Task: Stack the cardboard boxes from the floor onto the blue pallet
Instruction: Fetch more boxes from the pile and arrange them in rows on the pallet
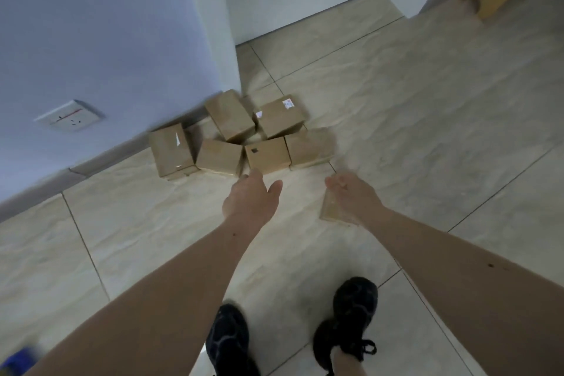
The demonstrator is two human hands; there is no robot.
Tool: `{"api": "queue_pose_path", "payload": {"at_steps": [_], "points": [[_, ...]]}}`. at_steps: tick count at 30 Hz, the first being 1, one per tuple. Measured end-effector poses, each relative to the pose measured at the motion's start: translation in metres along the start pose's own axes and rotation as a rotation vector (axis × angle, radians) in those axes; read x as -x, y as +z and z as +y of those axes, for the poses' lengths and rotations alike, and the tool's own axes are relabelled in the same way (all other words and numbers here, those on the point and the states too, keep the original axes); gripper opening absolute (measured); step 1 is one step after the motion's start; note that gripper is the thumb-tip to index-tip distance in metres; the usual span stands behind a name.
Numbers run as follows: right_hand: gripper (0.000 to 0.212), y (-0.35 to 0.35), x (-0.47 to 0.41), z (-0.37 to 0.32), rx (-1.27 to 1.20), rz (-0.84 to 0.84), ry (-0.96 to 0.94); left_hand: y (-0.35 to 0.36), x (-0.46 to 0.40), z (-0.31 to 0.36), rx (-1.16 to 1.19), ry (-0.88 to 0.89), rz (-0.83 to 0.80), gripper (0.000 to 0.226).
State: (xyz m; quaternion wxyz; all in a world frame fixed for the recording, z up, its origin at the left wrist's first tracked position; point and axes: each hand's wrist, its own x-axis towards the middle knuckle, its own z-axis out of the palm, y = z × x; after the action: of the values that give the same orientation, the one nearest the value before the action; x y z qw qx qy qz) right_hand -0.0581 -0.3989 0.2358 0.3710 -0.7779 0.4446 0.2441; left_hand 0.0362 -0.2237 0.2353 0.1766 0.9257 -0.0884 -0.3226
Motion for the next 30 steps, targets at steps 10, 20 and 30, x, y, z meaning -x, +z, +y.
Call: {"api": "queue_pose_path", "payload": {"at_steps": [10,20,30], "points": [[0.063,-0.044,-0.123,0.088,0.148,-0.015,0.03,0.102,-0.061,0.071,0.066,-0.155,-0.041,0.053],[0.073,0.008,-0.212,0.172,0.182,-0.151,0.17,0.234,-0.12,0.078,0.139,-0.111,-0.208,0.064],[0.077,0.06,-0.255,0.21,-0.156,-0.134,0.184,0.319,-0.154,0.076,0.221,-0.115,-0.358,0.055]]}}
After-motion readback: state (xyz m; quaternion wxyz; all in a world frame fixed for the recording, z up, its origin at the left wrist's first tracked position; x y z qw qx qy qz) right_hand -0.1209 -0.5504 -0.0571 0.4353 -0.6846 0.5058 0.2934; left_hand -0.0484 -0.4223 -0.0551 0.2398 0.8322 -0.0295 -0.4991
